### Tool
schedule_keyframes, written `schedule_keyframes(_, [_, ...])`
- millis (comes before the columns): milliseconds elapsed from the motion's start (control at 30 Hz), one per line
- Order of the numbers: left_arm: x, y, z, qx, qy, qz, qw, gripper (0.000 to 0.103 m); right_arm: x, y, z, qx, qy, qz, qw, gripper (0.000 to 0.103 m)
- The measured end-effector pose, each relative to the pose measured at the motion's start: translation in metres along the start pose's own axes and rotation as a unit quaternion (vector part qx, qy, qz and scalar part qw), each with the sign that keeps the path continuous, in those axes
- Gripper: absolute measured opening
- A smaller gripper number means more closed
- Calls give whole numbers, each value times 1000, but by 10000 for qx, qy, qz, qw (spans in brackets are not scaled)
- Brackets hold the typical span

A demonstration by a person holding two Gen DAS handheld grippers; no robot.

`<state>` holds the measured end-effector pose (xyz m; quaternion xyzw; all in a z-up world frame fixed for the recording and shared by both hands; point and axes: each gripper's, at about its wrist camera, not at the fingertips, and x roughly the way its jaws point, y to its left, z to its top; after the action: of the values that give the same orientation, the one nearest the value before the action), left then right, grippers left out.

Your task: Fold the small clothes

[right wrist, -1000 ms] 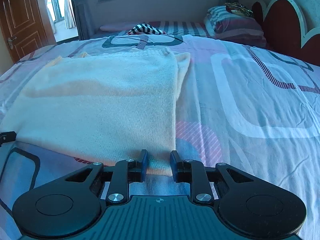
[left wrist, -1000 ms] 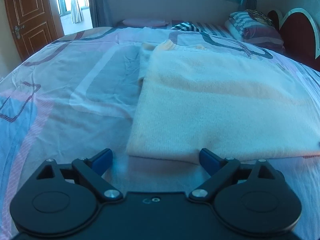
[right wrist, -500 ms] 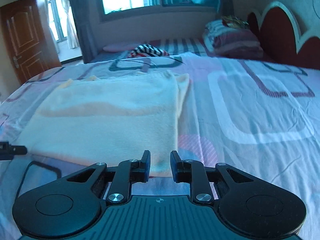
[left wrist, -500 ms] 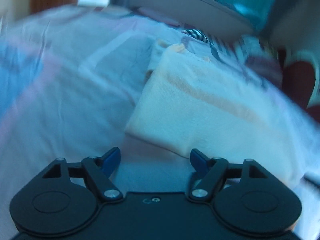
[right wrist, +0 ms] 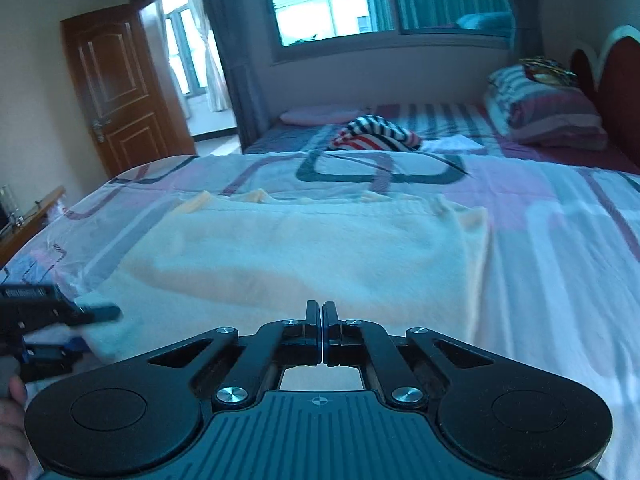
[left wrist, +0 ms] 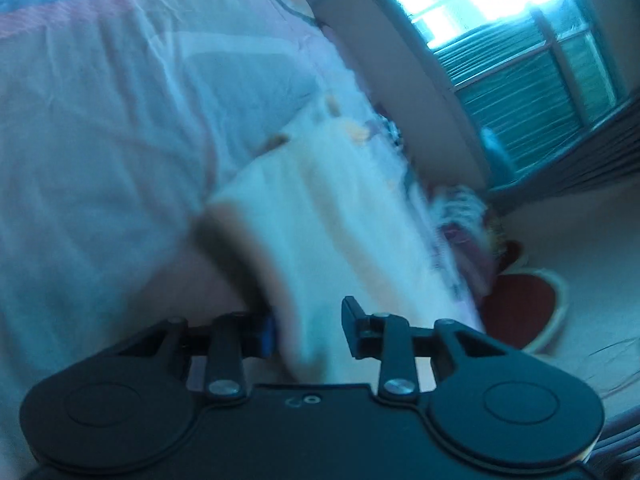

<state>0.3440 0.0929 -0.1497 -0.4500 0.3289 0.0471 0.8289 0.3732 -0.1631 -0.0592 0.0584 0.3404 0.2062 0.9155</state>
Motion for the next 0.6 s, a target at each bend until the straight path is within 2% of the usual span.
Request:
schedule_keyframes(33, [1,2,-1,-1,-145,-35,9999,30,9,1,1,-7,44,82,10000,0])
schedule_keyframes(133, [6,12,4,-471,-420,-241,9977,36,30,8,2,-69,106,257,9996,0])
schedule_keyframes(233, [16,6,12,-504,-570,-177,9969,37,49,13,5,-79,133,378,9992,0])
schedule_keyframes(267, [20,4,15,-470,-574,-147,9971,34,54,15,5,-59,123,401,9991,0])
schedule_keyframes(333, [30,1,24,-289,-453,-63,9985,9,60,17,8,-10,106,465,9989,0])
schedule_keyframes(367, [32,1,28,-269,-390,23,9989,5,64,19,10,-14,105,476,9988,0])
schedule_keyframes(433, [19,0,28,-311,-592,-304,9973,5,69,21,13,-16,116,469,9988,0])
schedule_keyframes(467, [10,-2,27,-143,-740,-361,9965,5,69,22,13,5,86,489,9988,0])
schedule_keyframes(567, [4,-2,22,117,-834,-266,9961,8,74,24,10,0,128,545,9984,0])
schedule_keyframes(600, [9,2,24,44,-741,-166,9971,20,82,24,8,-21,287,469,9985,0])
